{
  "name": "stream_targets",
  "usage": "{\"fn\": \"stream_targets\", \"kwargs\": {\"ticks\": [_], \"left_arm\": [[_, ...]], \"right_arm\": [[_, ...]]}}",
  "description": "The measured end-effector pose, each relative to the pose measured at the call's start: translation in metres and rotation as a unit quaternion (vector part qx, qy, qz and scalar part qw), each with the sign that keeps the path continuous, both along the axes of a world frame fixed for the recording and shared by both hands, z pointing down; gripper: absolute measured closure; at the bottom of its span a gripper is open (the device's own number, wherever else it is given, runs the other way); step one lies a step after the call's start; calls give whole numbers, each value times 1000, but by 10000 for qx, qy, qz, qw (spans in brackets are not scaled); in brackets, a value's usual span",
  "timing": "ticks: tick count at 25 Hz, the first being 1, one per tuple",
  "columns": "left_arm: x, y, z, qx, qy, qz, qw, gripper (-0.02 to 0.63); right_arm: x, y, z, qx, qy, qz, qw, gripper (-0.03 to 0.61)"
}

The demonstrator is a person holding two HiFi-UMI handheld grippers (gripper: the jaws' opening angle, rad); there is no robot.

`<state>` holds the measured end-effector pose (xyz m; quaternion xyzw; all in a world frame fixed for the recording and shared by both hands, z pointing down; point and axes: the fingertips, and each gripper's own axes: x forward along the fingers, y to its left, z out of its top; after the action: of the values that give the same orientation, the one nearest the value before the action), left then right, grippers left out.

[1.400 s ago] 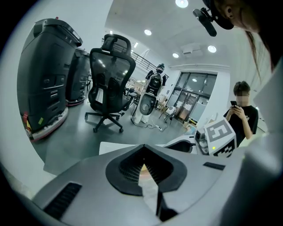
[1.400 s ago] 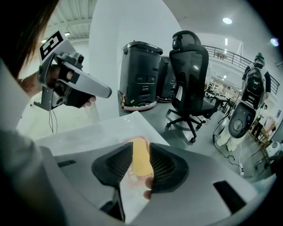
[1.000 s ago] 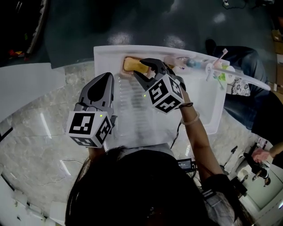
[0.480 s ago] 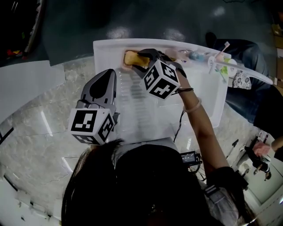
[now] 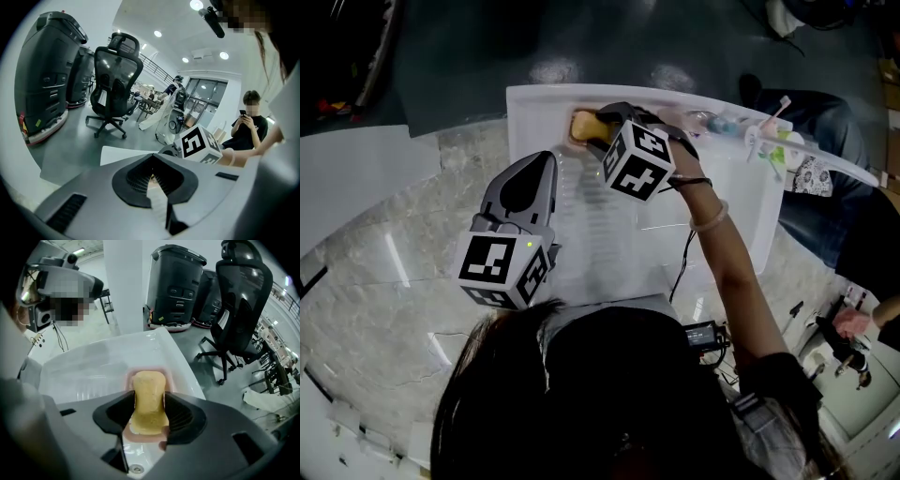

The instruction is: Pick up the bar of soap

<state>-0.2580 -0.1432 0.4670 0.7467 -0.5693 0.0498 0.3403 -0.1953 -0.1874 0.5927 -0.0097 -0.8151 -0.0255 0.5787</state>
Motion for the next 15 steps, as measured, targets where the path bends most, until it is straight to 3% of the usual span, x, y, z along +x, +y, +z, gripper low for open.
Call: {"fn": "stream_targets", "kwargs": {"ticks": [15], "left_arm": [[15,-2,-1,4,15,289,9996,606]], "right_arm": [[0,-5,5,-160,206,291,9992,391]]}}
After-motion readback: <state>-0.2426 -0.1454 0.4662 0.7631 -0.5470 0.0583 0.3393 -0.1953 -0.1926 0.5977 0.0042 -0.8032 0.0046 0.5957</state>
